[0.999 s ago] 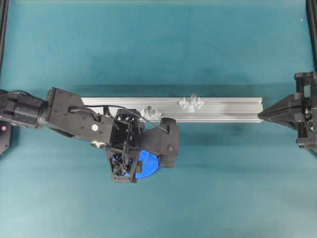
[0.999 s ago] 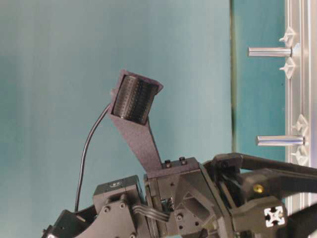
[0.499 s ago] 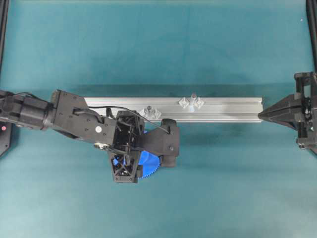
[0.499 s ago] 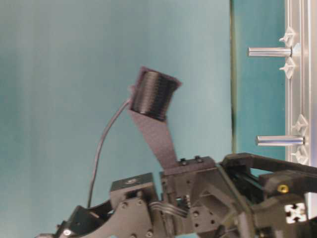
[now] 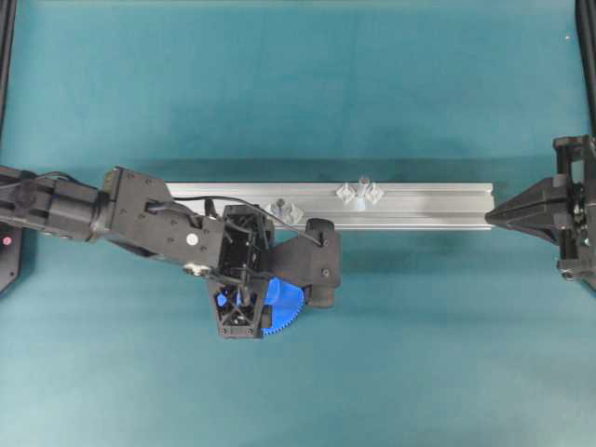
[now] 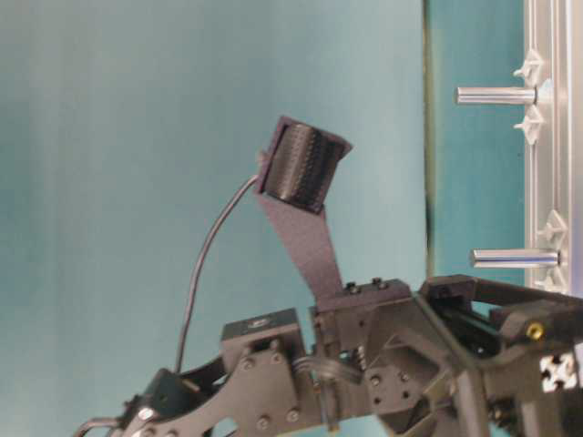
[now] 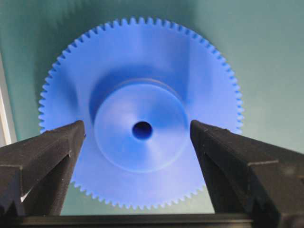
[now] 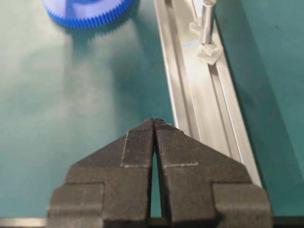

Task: Find the location of the shaft and insert the large gear.
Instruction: 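Close the left gripper on the gear hub and lift the gear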

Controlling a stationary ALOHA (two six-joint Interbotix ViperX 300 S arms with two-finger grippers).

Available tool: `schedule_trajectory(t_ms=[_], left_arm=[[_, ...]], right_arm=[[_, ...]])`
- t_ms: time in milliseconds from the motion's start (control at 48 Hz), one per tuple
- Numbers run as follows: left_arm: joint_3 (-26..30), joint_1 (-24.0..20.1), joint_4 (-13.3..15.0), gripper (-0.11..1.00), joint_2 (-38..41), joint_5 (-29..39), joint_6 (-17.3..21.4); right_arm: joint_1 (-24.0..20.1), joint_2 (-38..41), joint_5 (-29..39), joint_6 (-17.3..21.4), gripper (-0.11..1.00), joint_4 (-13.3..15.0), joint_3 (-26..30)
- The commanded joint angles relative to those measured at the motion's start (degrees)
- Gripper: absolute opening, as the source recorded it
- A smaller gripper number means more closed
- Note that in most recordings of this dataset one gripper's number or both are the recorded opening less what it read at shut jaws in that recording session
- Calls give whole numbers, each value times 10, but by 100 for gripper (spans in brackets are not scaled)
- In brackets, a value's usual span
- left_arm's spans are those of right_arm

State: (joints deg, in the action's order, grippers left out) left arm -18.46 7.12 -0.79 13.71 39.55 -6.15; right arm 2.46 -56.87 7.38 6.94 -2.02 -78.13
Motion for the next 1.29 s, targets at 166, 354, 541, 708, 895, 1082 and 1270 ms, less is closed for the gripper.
schedule_trajectory(t_ms=[166,354,541,708,895,1082,1270], left_arm=[[11,2,-2,93,3,-16,-1],[4,3,-2,93,11,-15,-4],[2,4,-2,93,10,-11,-3],[0,3,-2,93,11,-4,-4],[1,4,-2,86,12,11,-3],[5,4,-2,69,9,33,0],[5,4,-1,69,8,34,0]], right_arm=[[2,4,-3,6,2,1,5],[2,4,-3,6,2,1,5],[1,3,-3,6,2,1,5],[2,4,-3,6,2,1,5],[1,3,-3,6,2,1,5],[1,4,-3,6,2,1,5],[2,4,-3,6,2,1,5]])
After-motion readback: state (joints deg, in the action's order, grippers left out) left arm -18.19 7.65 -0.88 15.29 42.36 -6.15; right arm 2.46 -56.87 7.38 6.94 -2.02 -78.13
